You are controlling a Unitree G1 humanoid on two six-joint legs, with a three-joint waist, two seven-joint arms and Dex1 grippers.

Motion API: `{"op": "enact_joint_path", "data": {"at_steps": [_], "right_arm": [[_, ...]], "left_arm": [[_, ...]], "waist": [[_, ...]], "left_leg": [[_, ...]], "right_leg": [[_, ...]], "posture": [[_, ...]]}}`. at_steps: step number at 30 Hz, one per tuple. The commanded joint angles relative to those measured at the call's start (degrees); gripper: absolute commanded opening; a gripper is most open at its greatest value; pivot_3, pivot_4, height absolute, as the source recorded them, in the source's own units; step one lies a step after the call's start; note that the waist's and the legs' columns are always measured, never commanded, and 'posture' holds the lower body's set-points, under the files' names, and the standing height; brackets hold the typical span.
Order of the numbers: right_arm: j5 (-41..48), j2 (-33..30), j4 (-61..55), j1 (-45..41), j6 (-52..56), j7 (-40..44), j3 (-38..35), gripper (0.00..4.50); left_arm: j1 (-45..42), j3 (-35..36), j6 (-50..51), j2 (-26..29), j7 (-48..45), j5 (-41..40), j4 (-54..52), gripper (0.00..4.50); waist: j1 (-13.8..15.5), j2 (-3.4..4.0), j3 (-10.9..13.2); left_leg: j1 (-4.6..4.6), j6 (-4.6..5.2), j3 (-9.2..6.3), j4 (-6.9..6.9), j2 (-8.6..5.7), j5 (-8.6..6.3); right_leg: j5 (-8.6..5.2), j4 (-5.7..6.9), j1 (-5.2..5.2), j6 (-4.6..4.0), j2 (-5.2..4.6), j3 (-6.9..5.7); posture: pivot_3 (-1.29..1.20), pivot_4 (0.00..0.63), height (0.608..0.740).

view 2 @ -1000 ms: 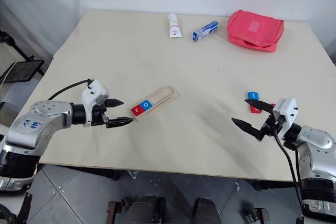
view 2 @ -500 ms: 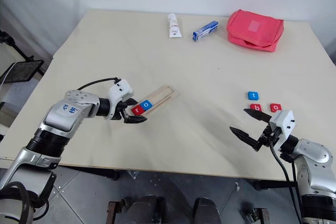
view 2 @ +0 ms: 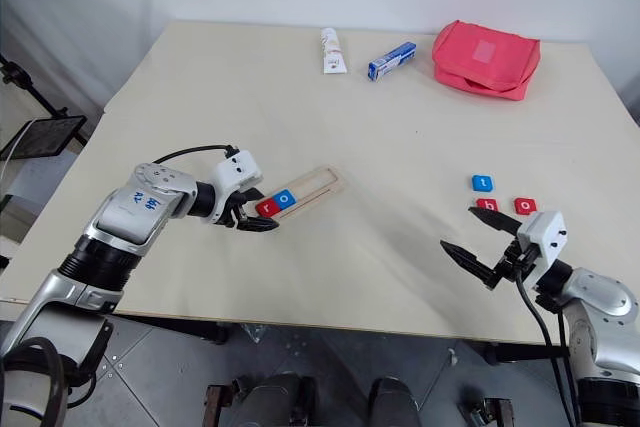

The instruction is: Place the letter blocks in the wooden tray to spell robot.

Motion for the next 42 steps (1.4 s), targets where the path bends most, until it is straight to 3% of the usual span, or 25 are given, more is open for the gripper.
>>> {"op": "enact_joint_path", "data": {"at_steps": [1,13,17,24,33,40,42], "right_arm": [[0.73,-0.09,-0.56,-1.31,-0.93,-0.13,-1.45,4.5],[0.62,-0.3,-0.65,-2.36,-1.3,0.25,-1.72,4.5],[0.89,-0.3,-2.64,0.06,-1.69,-0.34,-3.14,4.5],[1.57,0.1,-6.96,5.31,-1.57,-2.05,-5.39,4.5],[2.97,-0.13,-10.64,11.89,-1.94,-3.13,-9.66,4.5],[5.0,-2.61,-11.92,17.15,0.41,1.45,-11.89,4.5],[5.29,-3.83,-12.04,18.73,1.12,2.97,-12.2,4.5]], "left_arm": [[1.44,-2.42,-3.31,0.62,-2.86,1.87,-1.82,3.45],[-3.05,-6.41,-6.94,-3.74,-9.02,2.97,-6.58,3.45],[-7.94,-9.43,-10.16,-9.52,-10.37,4.59,-1.02,3.45],[-11.62,-11.27,-14.89,-14.94,-11.91,6.85,5.04,3.45],[-11.82,-13.83,-14.36,-18.58,-13.84,9.97,5.06,3.45],[-10.39,-14.65,-12.32,-19.09,-14.35,10.78,2.01,3.45],[-10.07,-14.83,-11.85,-19.2,-14.45,10.97,1.22,4.17]], "waist": [[0.0,0.0,0.0],[0.16,-0.01,0.02],[0.64,-0.02,0.02],[0.11,-0.02,0.03],[0.27,-0.02,0.03],[0.29,-0.02,0.04],[0.27,-0.02,0.04]], "left_leg": [[0.0,0.0,0.0,0.01,0.0,0.0],[-0.24,0.06,-0.12,0.18,-0.04,-0.04],[-0.31,0.07,-0.16,0.29,-0.05,-0.04],[-0.39,0.14,-0.1,0.32,-0.04,-0.09],[-0.42,0.16,-0.11,0.41,-0.06,-0.09],[-0.44,0.18,-0.11,0.43,-0.06,-0.1],[-0.44,0.19,-0.11,0.44,-0.06,-0.11]], "right_leg": [[0.0,0.0,0.0,0.0,0.0,0.01],[0.0,-0.01,-0.07,0.0,-0.01,-0.03],[0.0,-0.01,-0.06,0.0,0.0,-0.07],[0.0,-0.05,-0.12,0.0,-0.02,-0.17],[0.0,-0.05,-0.1,0.01,-0.04,-0.15],[0.0,-0.07,-0.09,0.01,-0.05,-0.13],[0.0,-0.1,-0.07,0.01,-0.04,-0.12]], "posture": [[0.0,0.15,0.74],[0.0,0.15,0.74],[0.0,0.15,0.74],[0.0,0.15,0.74],[0.0,0.15,0.74],[0.0,0.15,0.74],[0.0,0.15,0.74]]}}
